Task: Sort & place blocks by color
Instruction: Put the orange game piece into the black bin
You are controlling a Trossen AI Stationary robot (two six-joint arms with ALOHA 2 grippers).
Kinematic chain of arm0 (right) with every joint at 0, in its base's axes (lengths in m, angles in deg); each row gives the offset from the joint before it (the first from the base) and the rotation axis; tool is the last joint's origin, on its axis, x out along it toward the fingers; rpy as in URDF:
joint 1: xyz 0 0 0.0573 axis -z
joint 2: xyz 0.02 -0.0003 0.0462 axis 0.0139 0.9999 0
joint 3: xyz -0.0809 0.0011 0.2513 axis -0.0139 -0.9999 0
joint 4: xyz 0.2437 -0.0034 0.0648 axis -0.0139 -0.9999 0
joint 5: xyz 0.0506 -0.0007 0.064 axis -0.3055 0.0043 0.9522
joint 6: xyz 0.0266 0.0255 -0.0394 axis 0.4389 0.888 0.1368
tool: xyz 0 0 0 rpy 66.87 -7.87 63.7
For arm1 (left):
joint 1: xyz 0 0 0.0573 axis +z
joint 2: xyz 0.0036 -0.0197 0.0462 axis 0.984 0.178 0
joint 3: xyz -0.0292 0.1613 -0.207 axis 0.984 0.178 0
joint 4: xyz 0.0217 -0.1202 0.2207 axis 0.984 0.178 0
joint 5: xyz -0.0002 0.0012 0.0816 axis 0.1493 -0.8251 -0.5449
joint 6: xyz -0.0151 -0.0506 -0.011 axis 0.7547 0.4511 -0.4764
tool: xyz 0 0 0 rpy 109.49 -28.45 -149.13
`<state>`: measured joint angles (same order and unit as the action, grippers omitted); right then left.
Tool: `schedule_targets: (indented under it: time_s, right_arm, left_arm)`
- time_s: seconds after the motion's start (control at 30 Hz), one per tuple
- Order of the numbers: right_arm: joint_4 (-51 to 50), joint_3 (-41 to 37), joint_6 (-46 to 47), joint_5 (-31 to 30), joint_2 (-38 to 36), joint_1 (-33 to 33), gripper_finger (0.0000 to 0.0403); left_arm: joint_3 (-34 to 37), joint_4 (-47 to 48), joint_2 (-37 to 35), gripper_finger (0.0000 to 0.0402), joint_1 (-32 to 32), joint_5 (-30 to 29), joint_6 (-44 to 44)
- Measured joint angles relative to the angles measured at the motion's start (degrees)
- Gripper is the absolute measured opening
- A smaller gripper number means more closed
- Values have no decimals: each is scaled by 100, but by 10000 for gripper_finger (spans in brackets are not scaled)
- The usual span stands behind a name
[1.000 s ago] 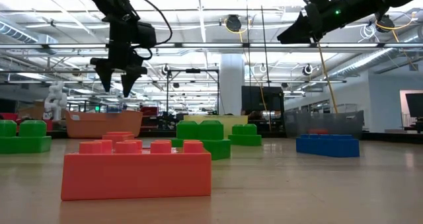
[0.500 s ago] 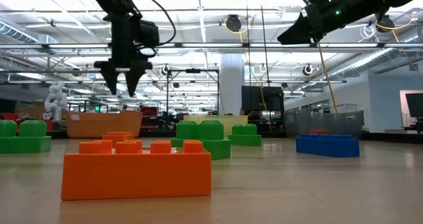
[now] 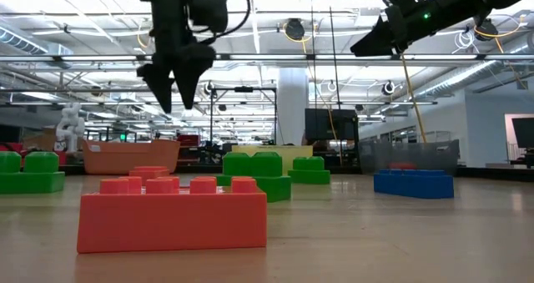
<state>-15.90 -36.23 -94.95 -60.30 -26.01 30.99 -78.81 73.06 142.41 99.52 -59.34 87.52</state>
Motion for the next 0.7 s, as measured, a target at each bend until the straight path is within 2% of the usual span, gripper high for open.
schedule_targets:
  time_s: [0.27, 0.5, 0.7]
  right_arm:
    - [-66, 0, 70, 0, 0, 0, 267]
    - [-110, 0, 58, 0, 0, 0, 267]
    - [-112, 0, 48, 0, 0, 0, 267]
  left_arm:
    - [0, 214, 0, 326, -1079, 2, 1453]
    - [0, 265, 0, 326, -1766, -34, 2281]
    - [196, 238, -9, 326, -2211, -339, 2933]
